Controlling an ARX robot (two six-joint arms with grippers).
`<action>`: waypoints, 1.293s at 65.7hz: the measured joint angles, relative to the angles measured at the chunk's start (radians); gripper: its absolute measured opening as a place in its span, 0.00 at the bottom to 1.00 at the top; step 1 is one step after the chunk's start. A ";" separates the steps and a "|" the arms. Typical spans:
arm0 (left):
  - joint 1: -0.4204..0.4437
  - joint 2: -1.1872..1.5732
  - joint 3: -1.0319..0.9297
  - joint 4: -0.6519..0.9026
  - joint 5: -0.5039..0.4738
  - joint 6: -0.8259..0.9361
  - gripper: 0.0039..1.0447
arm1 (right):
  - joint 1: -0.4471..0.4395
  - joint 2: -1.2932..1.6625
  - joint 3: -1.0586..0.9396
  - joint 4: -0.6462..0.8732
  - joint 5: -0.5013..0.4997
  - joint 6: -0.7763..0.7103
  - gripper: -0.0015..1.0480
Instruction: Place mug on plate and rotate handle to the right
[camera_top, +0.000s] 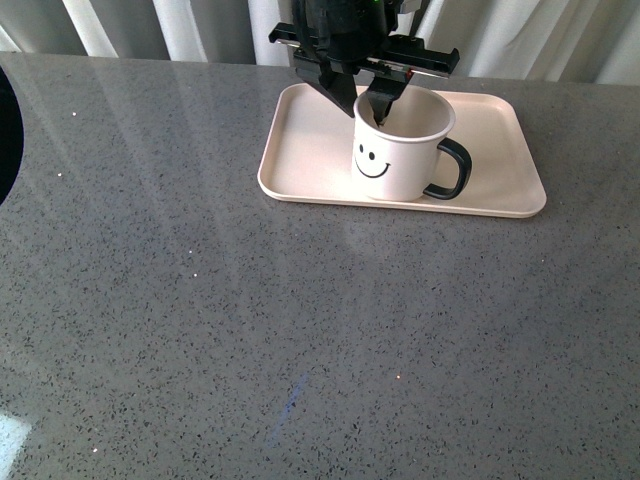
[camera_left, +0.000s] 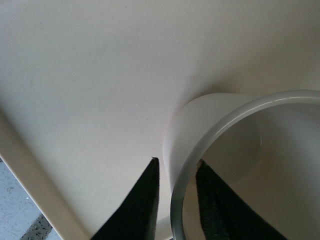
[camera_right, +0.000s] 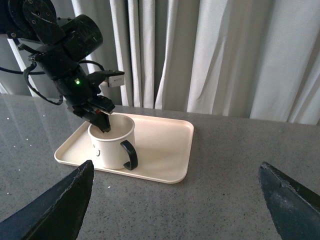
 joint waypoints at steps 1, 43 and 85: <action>0.000 0.000 0.000 0.000 0.000 0.000 0.31 | 0.000 0.000 0.000 0.000 0.000 0.000 0.91; 0.045 -0.324 -0.324 0.241 0.005 0.003 0.91 | 0.000 0.000 0.000 0.000 0.000 0.000 0.91; 0.269 -1.288 -2.232 2.092 -0.379 -0.074 0.04 | 0.000 0.000 0.000 0.000 0.000 0.000 0.91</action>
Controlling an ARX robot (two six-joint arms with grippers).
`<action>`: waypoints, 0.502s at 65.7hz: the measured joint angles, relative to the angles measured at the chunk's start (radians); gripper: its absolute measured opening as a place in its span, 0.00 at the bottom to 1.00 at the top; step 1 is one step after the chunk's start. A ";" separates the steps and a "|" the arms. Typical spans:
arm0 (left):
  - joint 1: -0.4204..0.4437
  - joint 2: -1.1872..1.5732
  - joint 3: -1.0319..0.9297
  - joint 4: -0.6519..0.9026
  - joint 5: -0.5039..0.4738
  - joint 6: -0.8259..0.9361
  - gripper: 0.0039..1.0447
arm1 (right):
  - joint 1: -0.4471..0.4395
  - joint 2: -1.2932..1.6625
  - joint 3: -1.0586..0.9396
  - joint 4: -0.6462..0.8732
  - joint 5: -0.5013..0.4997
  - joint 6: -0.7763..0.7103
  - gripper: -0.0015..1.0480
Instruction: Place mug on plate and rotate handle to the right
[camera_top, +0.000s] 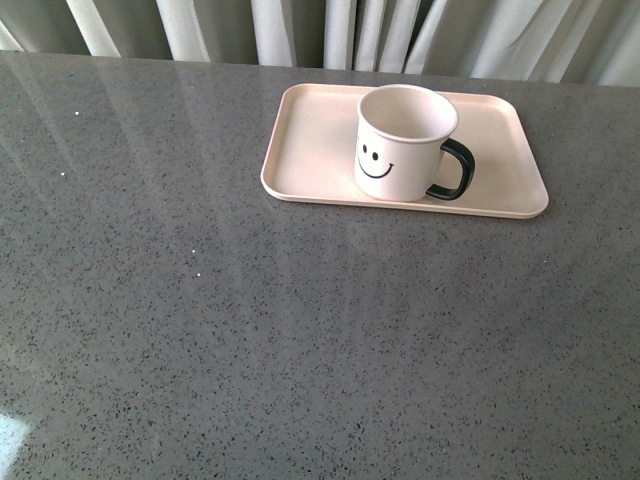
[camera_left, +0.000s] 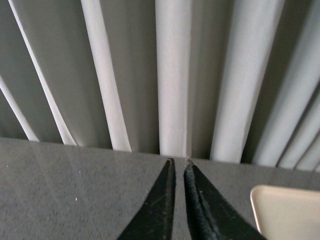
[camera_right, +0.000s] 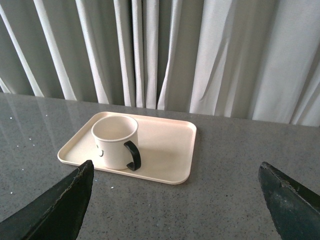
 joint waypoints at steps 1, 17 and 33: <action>0.002 -0.006 -0.013 0.002 0.003 0.000 0.02 | 0.000 0.000 0.000 0.000 0.000 0.000 0.91; 0.070 -0.198 -0.257 0.056 0.076 -0.001 0.01 | 0.000 0.000 0.000 0.000 0.000 0.000 0.91; 0.121 -0.366 -0.416 0.047 0.127 -0.001 0.01 | 0.000 0.000 0.000 0.000 0.000 0.000 0.91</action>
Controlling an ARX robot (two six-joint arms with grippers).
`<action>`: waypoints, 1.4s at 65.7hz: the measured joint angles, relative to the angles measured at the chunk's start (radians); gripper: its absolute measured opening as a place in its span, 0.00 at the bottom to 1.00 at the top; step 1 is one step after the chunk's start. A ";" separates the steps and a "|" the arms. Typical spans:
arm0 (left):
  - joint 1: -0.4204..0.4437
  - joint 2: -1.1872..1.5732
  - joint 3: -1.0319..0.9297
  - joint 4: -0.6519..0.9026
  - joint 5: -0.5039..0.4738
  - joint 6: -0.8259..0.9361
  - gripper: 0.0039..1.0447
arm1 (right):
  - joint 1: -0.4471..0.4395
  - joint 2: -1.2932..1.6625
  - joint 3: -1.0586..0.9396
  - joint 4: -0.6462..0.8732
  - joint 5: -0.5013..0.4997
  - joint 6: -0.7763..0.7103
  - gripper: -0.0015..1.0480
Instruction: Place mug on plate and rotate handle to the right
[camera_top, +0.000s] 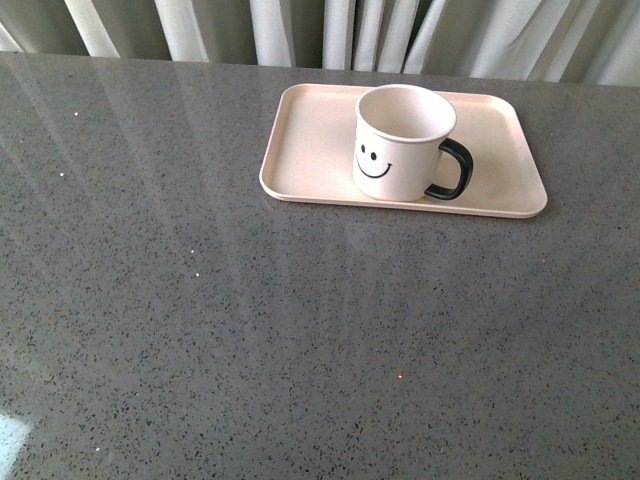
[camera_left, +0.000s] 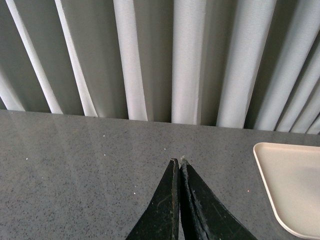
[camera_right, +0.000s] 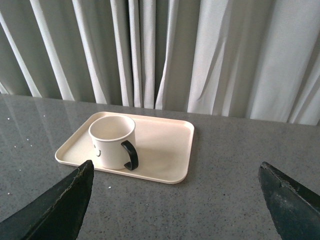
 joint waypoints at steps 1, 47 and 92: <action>0.003 -0.013 -0.010 -0.004 0.002 0.000 0.01 | 0.000 0.000 0.000 0.000 0.000 0.000 0.91; 0.107 -0.562 -0.224 -0.343 0.103 0.000 0.01 | 0.000 0.000 0.000 0.000 0.000 0.000 0.91; 0.107 -0.934 -0.225 -0.693 0.103 0.000 0.01 | 0.000 0.000 0.000 0.000 0.000 0.000 0.91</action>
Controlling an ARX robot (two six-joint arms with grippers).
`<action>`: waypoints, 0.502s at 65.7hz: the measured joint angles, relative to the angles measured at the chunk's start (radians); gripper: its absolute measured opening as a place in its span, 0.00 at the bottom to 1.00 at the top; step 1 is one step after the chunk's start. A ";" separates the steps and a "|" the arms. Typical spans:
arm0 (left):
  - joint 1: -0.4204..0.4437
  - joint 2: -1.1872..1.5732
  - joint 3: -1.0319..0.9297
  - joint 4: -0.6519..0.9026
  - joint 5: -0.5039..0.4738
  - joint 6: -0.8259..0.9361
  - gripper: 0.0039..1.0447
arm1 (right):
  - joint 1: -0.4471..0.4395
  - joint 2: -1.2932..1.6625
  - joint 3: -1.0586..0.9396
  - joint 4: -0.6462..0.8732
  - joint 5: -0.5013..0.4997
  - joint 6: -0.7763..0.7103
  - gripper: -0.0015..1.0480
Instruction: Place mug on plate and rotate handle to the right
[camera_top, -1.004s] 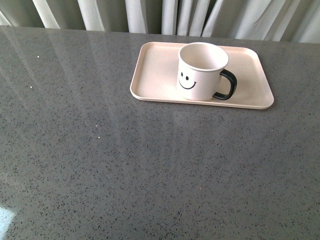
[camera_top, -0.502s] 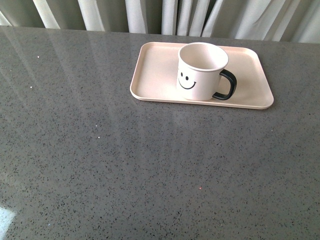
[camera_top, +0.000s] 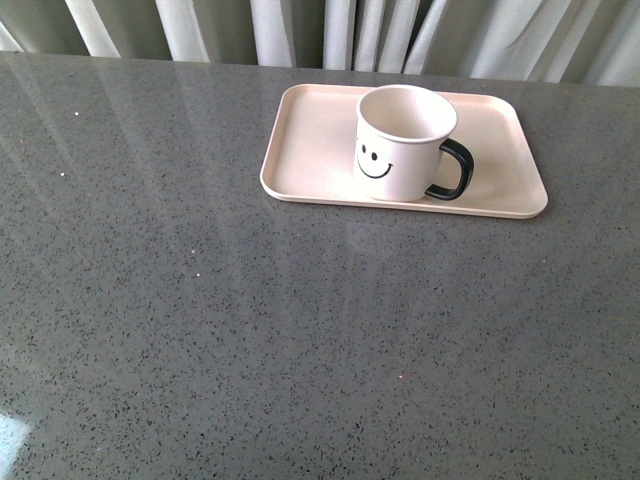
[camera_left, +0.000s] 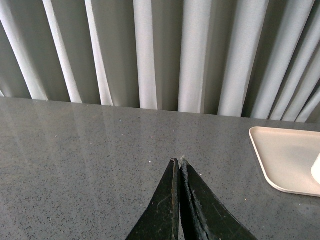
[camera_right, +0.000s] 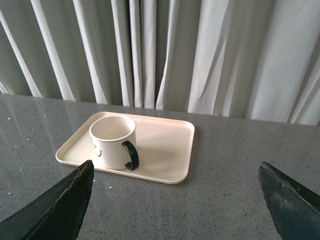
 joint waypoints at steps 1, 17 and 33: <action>0.000 -0.007 0.000 -0.007 0.000 0.000 0.01 | 0.000 0.000 0.000 0.000 0.000 0.000 0.91; 0.000 -0.082 0.000 -0.081 0.000 0.000 0.01 | 0.000 0.000 0.000 0.000 0.000 0.000 0.91; 0.000 -0.224 0.000 -0.257 0.000 0.000 0.01 | 0.000 0.000 0.000 0.000 0.000 0.000 0.91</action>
